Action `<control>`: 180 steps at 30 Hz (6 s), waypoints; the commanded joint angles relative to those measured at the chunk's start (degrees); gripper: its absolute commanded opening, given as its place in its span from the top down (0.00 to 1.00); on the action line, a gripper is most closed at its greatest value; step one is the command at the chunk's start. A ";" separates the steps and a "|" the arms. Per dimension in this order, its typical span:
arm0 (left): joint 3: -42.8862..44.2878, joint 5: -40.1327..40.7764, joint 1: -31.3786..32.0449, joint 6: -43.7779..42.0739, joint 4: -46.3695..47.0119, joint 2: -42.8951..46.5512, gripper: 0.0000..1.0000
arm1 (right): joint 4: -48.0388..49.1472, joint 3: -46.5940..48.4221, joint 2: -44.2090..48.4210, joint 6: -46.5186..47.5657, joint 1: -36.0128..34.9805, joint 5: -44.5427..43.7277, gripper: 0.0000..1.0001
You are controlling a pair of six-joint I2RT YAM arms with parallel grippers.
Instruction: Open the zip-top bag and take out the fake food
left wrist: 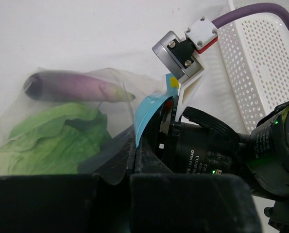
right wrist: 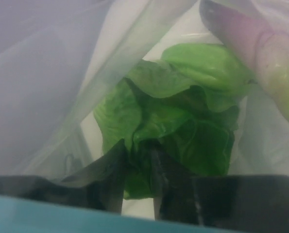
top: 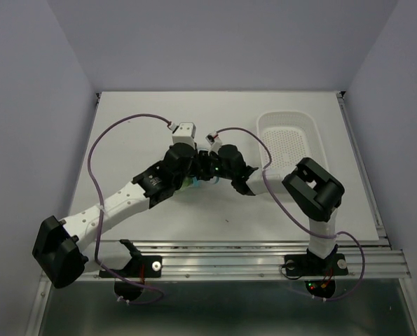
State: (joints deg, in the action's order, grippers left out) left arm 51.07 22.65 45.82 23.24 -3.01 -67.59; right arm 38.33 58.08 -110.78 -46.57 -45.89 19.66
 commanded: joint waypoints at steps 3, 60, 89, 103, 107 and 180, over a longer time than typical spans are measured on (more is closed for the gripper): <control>-1.23 -0.34 0.58 1.71 4.32 1.24 1.00 | 0.62 2.38 2.67 1.82 -1.84 -2.08 0.86; 0.61 4.59 0.14 1.45 3.71 -1.93 1.00 | -23.46 6.68 20.16 11.67 0.01 -8.67 0.99; 0.70 3.36 0.14 2.51 4.06 -3.51 1.00 | -29.01 4.58 40.03 16.32 0.54 -13.54 0.99; 2.37 -3.93 0.14 1.72 6.78 -2.72 1.00 | -28.47 3.26 36.51 36.69 0.54 22.26 0.99; 2.19 -5.08 0.06 1.80 7.31 -2.11 1.00 | -31.73 3.09 35.73 40.15 0.54 20.87 0.99; 9.32 6.00 -12.86 -18.50 7.22 -6.15 1.00 | -34.37 3.02 20.78 20.64 39.82 -16.14 0.97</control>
State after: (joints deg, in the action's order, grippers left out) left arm 62.33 29.32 32.91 5.61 1.28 -73.47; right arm -2.48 64.29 -91.57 -25.43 -5.72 4.10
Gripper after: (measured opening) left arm 0.037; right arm 0.119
